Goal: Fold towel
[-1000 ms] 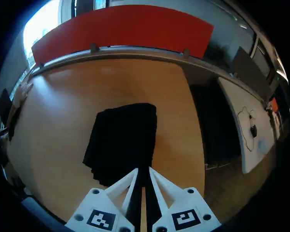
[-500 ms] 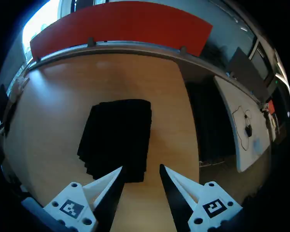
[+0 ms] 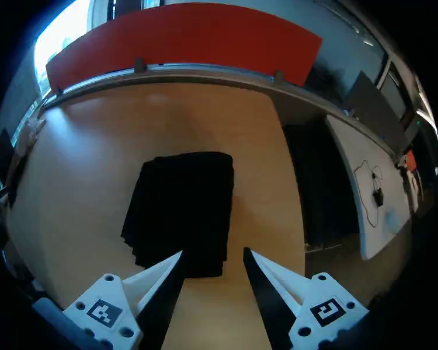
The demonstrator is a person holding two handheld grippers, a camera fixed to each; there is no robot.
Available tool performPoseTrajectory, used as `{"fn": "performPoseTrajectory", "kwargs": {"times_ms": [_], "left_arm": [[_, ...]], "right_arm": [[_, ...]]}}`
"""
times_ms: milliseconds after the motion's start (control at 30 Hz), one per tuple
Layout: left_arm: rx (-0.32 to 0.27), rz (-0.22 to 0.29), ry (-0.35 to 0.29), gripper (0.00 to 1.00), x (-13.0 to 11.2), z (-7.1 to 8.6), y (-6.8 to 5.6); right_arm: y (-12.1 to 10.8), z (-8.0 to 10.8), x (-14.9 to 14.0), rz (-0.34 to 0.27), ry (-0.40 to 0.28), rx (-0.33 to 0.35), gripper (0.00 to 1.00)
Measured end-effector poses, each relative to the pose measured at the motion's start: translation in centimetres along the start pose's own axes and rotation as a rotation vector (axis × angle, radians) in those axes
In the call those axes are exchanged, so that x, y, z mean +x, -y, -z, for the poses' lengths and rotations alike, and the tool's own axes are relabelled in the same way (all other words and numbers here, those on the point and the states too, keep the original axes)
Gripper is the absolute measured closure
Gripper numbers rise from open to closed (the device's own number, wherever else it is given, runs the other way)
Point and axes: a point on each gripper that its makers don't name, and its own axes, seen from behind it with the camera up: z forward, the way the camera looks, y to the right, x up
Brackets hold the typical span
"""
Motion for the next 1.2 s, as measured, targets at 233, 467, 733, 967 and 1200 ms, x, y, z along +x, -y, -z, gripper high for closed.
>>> {"fn": "performPoseTrajectory", "kwargs": {"times_ms": [233,467,733,967,1200], "left_arm": [[0.005,-0.001,-0.002,0.04,0.2,0.0,0.1],[0.006,-0.002,-0.009,0.04,0.6,0.2,0.1],[0.006,-0.006,-0.017,0.04,1.1,0.3,0.0],[0.007,-0.009,-0.023,0.04,1.4,0.4,-0.1],[0.008,-0.013,-0.034,0.04,1.9,0.5,-0.3]], "right_arm": [[0.9,0.2,1.6,-0.017,-0.069,0.013,0.30],[2.1,0.7,4.7,-0.069,-0.198,0.024,0.30],[2.4,1.9,8.8,-0.160,-0.386,0.015,0.10],[2.1,2.8,10.9,-0.229,-0.518,0.006,0.01],[2.2,3.3,12.1,-0.262,-0.597,0.003,0.00]]}}
